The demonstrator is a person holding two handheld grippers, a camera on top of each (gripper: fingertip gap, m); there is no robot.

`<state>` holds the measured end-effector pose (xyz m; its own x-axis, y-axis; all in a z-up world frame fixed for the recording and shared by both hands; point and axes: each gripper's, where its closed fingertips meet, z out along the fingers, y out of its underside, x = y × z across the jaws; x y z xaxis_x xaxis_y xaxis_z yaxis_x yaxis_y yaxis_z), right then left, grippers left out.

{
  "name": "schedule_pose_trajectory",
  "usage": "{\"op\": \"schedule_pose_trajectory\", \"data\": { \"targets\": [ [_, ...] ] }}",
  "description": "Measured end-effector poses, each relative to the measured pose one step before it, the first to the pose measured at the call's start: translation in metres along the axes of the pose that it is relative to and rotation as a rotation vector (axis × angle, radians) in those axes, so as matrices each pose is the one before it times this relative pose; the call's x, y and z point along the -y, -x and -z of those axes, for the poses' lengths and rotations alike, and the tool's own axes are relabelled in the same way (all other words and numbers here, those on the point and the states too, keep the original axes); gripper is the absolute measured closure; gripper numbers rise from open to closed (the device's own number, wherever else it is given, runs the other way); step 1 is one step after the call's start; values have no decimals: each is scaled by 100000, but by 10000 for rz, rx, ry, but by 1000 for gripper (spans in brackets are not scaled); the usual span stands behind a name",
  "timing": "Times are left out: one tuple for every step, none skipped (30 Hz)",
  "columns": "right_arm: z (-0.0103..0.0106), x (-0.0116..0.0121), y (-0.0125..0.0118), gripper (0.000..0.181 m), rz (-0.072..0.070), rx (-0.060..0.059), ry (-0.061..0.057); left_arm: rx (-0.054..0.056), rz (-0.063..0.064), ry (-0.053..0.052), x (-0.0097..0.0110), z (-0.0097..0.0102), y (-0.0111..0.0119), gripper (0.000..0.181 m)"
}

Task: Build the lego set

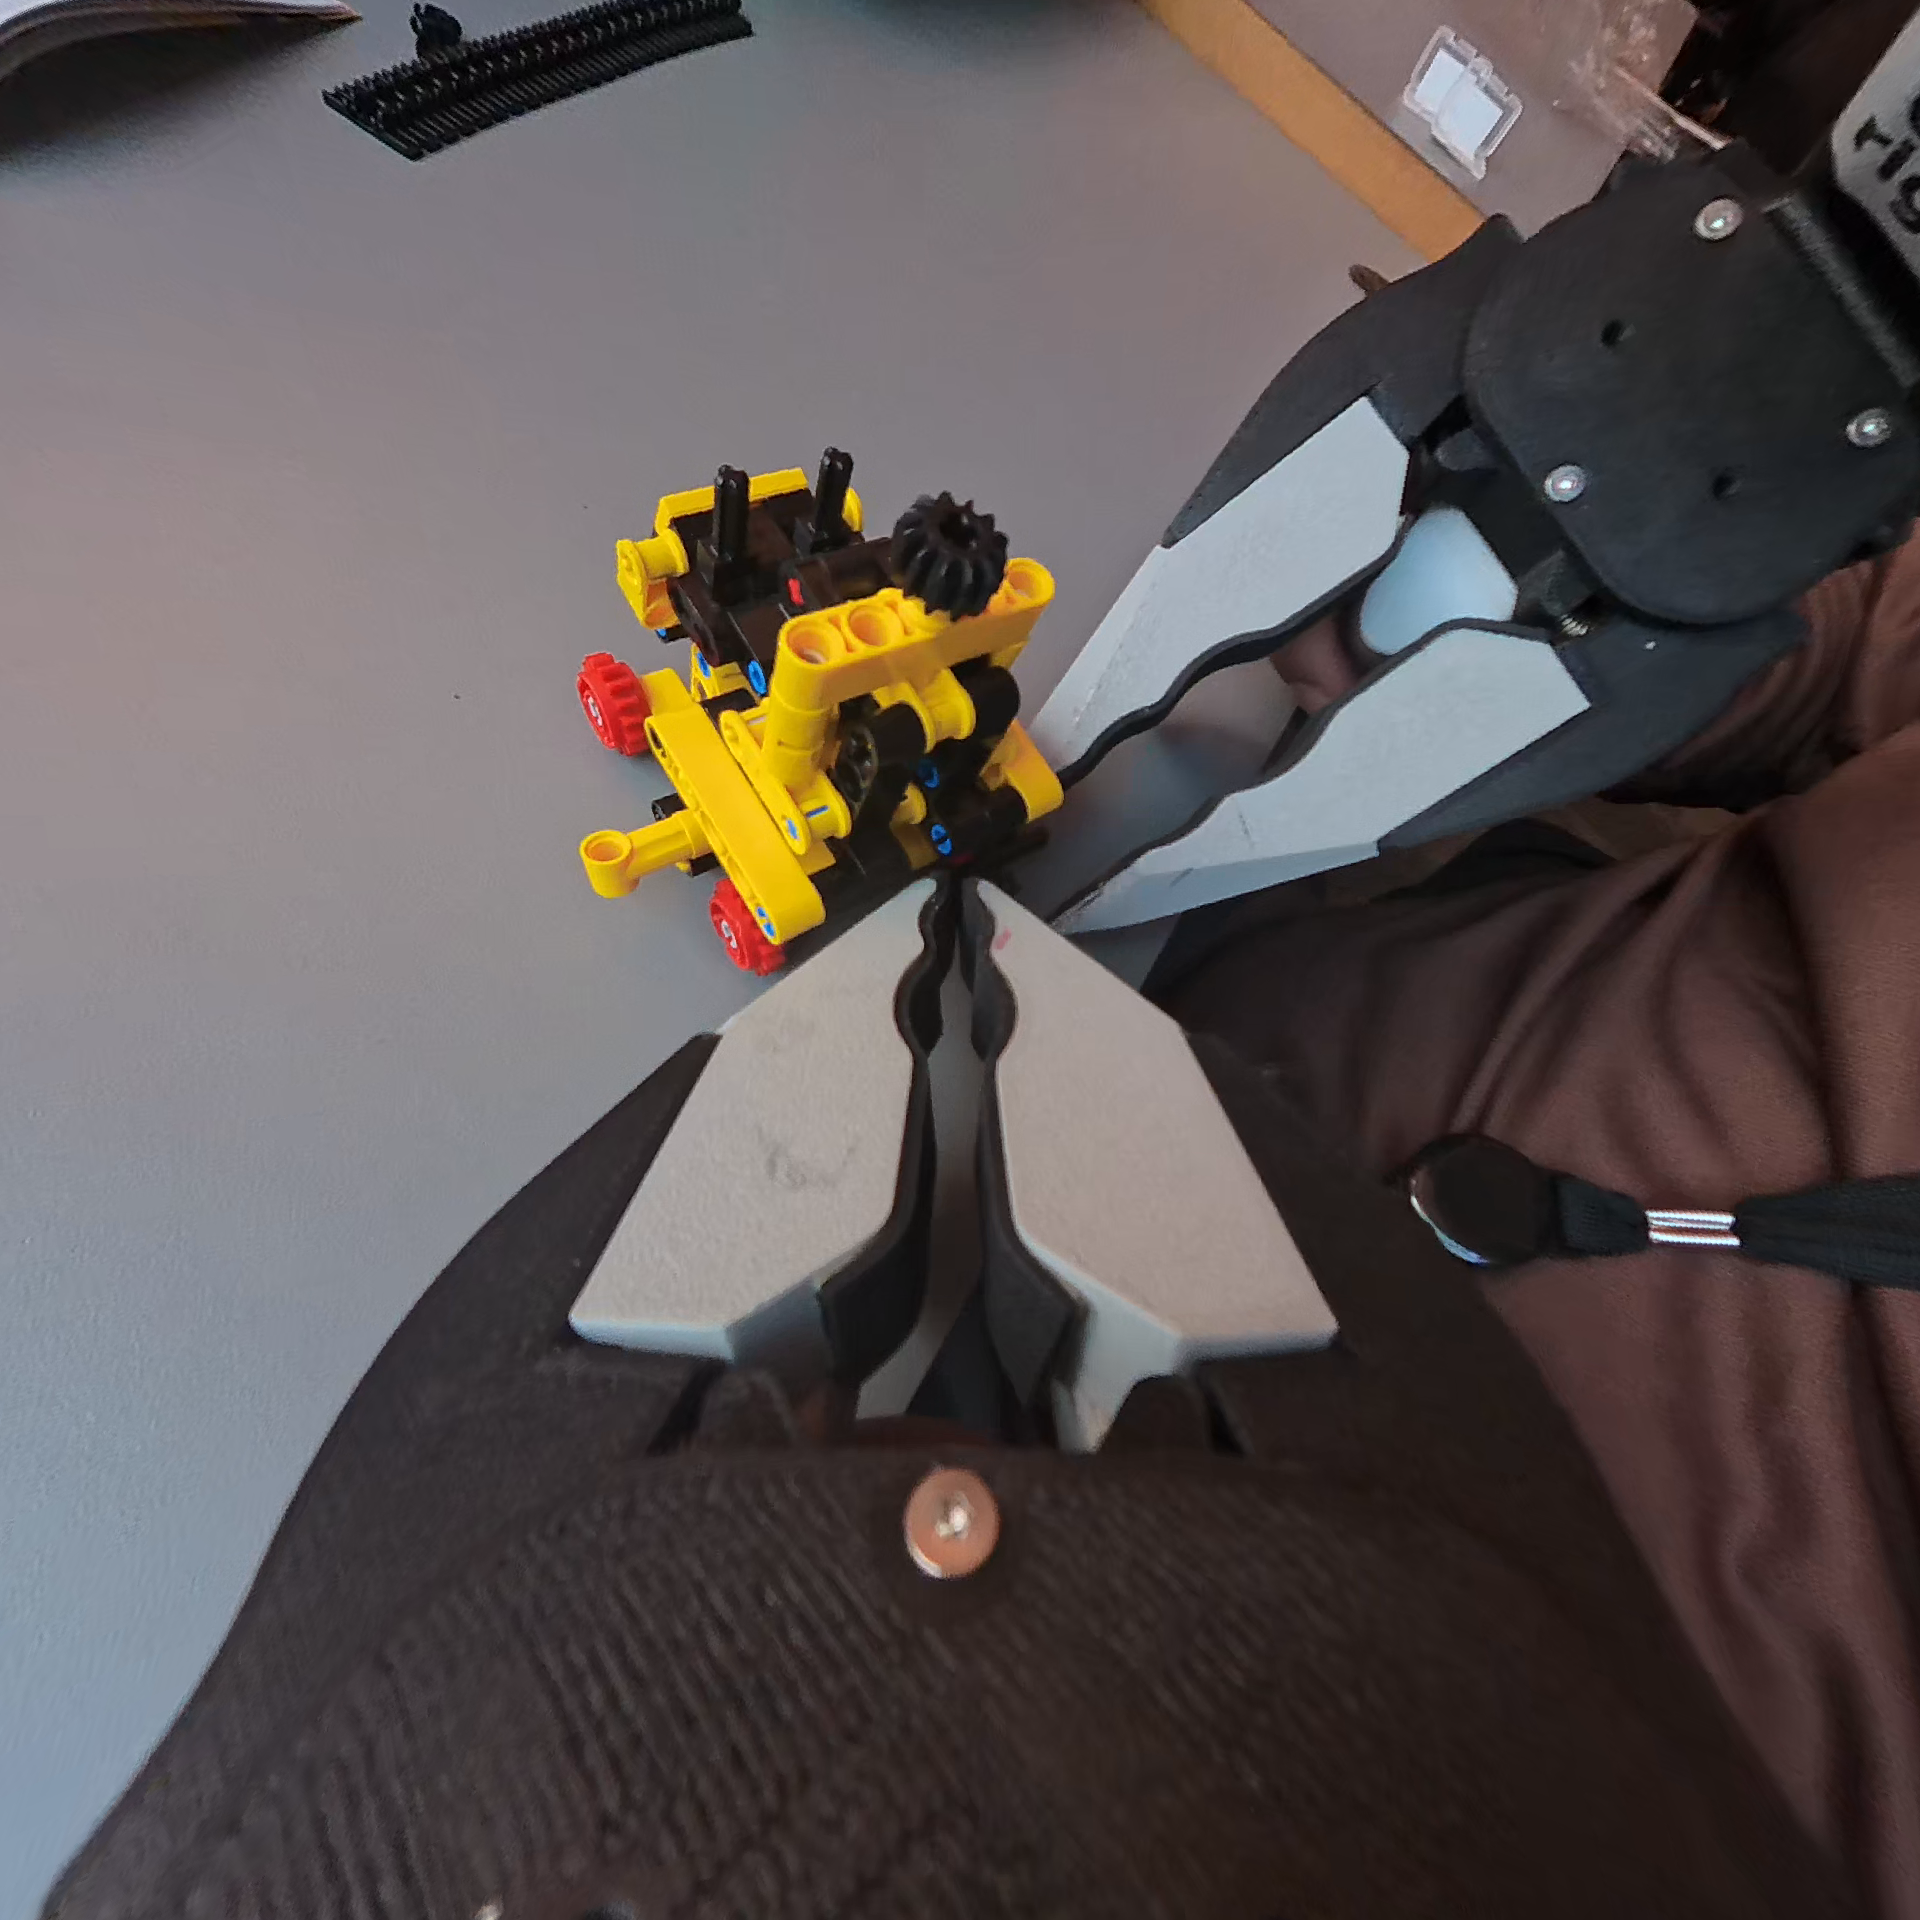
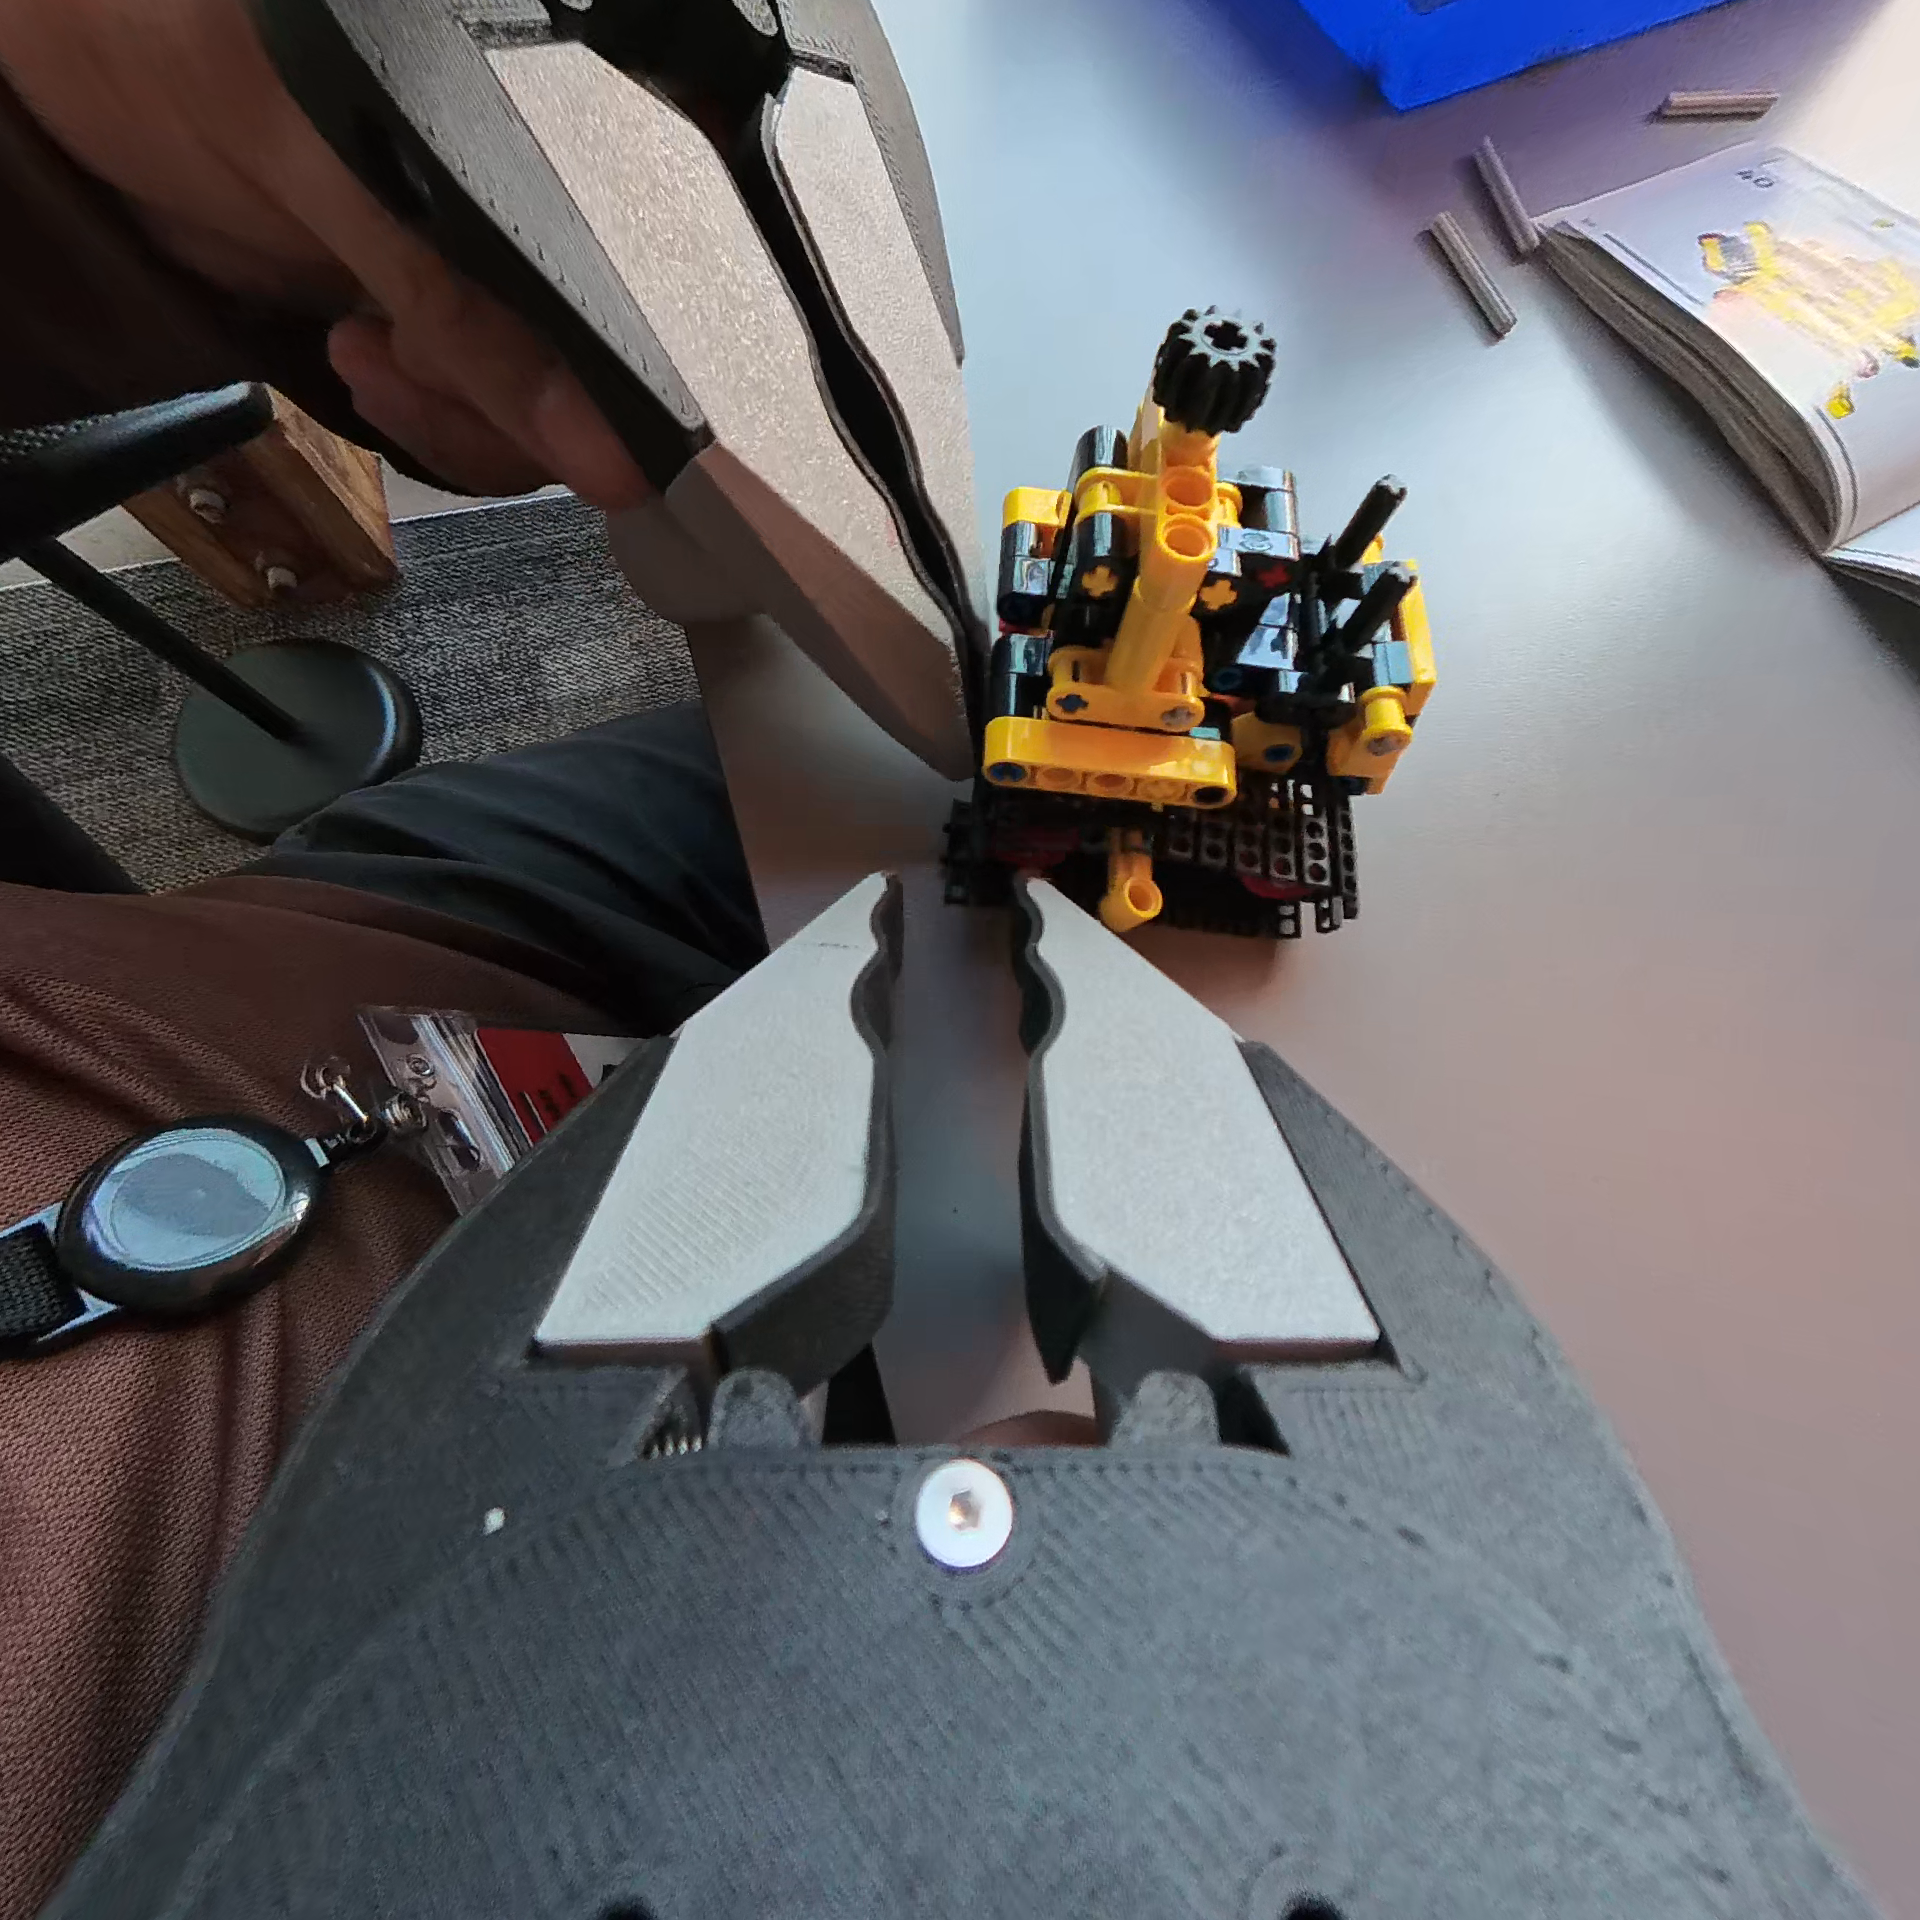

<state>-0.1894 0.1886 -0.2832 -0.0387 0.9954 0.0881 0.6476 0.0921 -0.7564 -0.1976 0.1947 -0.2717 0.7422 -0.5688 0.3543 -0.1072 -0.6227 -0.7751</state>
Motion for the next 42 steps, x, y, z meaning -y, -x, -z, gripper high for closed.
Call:
{"op": "schedule_pose_trajectory", "data": {
  "targets": [
    [-6, -9, -4, 164, -6, 1, 0, 50, -65, 128, -207, -29, 17, 181],
    [0, 1, 2, 164, 1, -5, 0, 82, -89, 26, -19, -8, 28, 181],
    [1, 0, -11, 164, 11, -10, 1, 82, -65, 41, -27, -35, 34, 181],
    [-6, -2, 10, 164, 22, -11, -1, 84, -68, 47, -22, -40, 50, 181],
    [0, 6, 11, 164, 22, -10, -1, 96, -86, 38, 0, -45, 68, 181],
    [16, -10, 17, 164, 11, 3, 0, 39, -72, 41, 0, -53, 0, 181],
    [14, -3, 27, 163, -9, 30, 1, -20, -34, 24, 7, -50, -59, 181],
    [26, -6, -27, 162, -45, 16, 0, -39, 7, -6, 8, -21, -58, 181],
    [22, -12, -4, 162, -57, 39, -6, -14, 4, -16, 12, 13, -5, 181],
    [28, 1, 40, 161, -42, 65, -9, -7, 1, -24, 4, 24, -11, 181],
    [10, 3, 19, 160, -25, 44, -5, -24, 9, 2, -27, 37, -34, 181],
    [7, -7, 15, 160, -7, 15, 0, -73, 2, 30, -75, 44, -116, 181],
    [8, -6, -7, 160, 12, -13, 0, -92, 19, 45, -103, 62, -123, 181],
    [-5, -6, -7, 160, 24, -22, 1, 15, 19, -38, 9, 86, 35, 181],
    [-12, -1, -4, 160, 22, -20, 2, 7, 44, -63, 21, 110, 86, 181],
    [-8, 6, -20, 161, 1, -13, 0, -126, 68, -20, -54, 123, -64, 181],
    [-1, -2, -12, 161, -17, 4, 0, -171, 78, -5, -58, 134, -103, 181],
    [-2, -2, -5, 161, -27, 19, -1, -28, 74, -117, 83, 122, 105, 181],
    [4, 7, -2, 161, -25, 22, -2, 0, 110, -139, 115, 105, 136, 181],
    [-1, -1, -6, 161, -11, 11, -1, -153, 114, -77, 74, 29, -113, 181],
    [0, 0, 0, 161, 6, -4, 0, -189, 100, -48, 56, -5, -194, 181],
    [-12, -1, -8, 161, 18, -18, 2, -47, 104, -20, 45, -45, 7, 180],
    [-4, -7, -7, 161, 22, -23, 2, -60, 67, 12, 24, -51, -54, 178],
    [2, 1, -4, 161, 20, -21, 2, -75, 56, -6, 43, -47, -83, 176],
    [-5, -6, 4, 161, 13, -12, 1, -9, 47, -9, 35, -39, 4, 175],
    [0, 1, -2, 161, 7, -5, 0, 17, 29, 3, 28, -16, 40, 175],
    [0, -1, -12, 161, -2, -3, 0, 32, 17, -2, 23, 0, 47, 175],
    [0, 0, -3, 161, -4, 3, 0, 33, 20, -19, 25, 1, 47, 174],
    [-1, 0, 5, 161, -5, 8, -1, 18, 32, -24, 32, -13, 27, 174],
    [-1, 1, 8, 161, -6, 10, -1, -29, 50, -41, 67, -20, -26, 174],
    [-1, 0, 2, 161, -4, 7, -1, -59, 85, -44, 68, -39, -49, 174],
    [0, 0, 2, 162, 2, 2, 0, -66, 95, -1, 19, -52, -49, 175],
    [8, -5, 12, 161, 10, 0, 0, -50, 70, 27, -11, -51, -16, 174],
    [-6, -4, 14, 161, 20, -2, -1, -30, 36, 31, -5, -28, -14, 174],
    [1, 2, 9, 161, 21, -12, 1, -13, 22, 34, -16, -35, 1, 174],
    [-6, -6, -3, 161, 14, -10, 0, 1, 4, 33, -12, -24, 5, 174],
    [0, 2, 10, 161, 10, -2, 0, 26, 4, 14, 15, -20, 37, 174],
    [0, 2, 11, 161, 6, 3, -1, 30, 12, 15, 21, -24, 43, 174],
    [-1, 1, 1, 161, -5, 5, -1, 24, 21, 27, -3, -21, 33, 174],
    [-1, 0, 2, 161, -10, 11, -1, 8, 20, 0, 27, -20, 19, 173],
    [5, 7, -2, 161, -15, 13, -2, -4, 24, -34, 40, -4, -15, 173],
    [-1, -1, 0, 161, -15, 14, -1, -5, 40, -54, 54, -4, -13, 172]
  ]
}}
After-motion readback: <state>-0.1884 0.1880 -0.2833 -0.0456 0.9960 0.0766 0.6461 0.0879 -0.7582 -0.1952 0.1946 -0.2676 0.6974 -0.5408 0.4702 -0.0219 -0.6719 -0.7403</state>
